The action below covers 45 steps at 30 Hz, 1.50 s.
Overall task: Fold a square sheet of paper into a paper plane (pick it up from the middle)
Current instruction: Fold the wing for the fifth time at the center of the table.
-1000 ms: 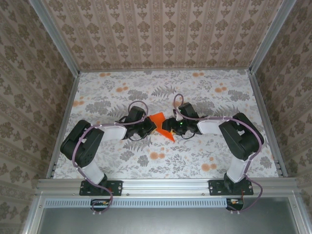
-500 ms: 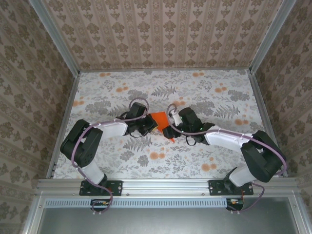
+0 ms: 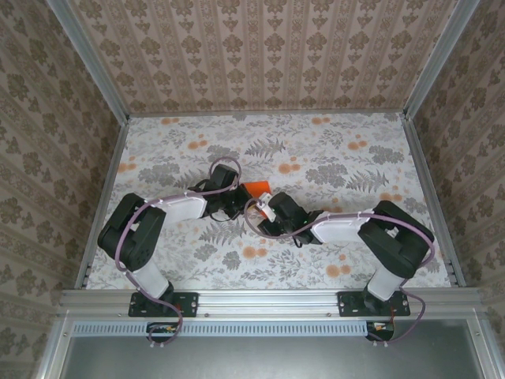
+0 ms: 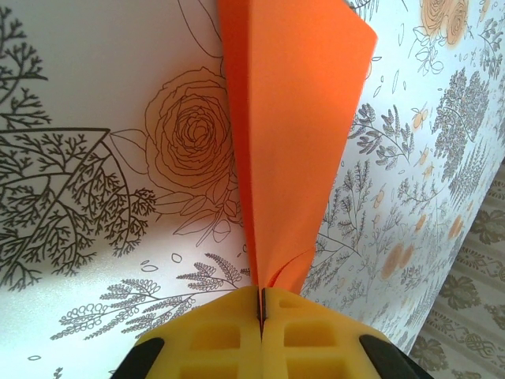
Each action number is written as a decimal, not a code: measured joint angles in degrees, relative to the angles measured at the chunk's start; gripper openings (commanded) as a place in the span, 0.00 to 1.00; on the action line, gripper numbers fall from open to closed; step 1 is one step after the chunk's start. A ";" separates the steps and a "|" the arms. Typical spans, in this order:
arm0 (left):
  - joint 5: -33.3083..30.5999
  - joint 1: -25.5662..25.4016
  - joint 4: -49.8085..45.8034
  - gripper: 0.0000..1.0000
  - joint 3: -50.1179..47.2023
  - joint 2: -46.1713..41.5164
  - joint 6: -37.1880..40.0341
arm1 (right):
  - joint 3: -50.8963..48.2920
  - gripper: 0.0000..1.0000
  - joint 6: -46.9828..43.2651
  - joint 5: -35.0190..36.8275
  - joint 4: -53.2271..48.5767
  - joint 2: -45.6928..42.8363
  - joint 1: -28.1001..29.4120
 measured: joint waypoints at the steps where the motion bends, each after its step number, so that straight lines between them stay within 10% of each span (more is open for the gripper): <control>1: 0.00 0.00 0.00 0.06 0.00 0.00 0.00 | 0.00 0.46 -0.33 0.68 0.48 0.55 0.04; 29: 1.07 0.17 -0.42 0.17 0.63 0.55 -0.02 | 0.00 0.10 -5.38 2.45 6.45 3.08 0.52; 45: 0.83 8.96 -3.65 0.65 -1.86 -10.62 3.85 | -0.15 0.04 -0.09 -4.02 6.38 2.51 -0.85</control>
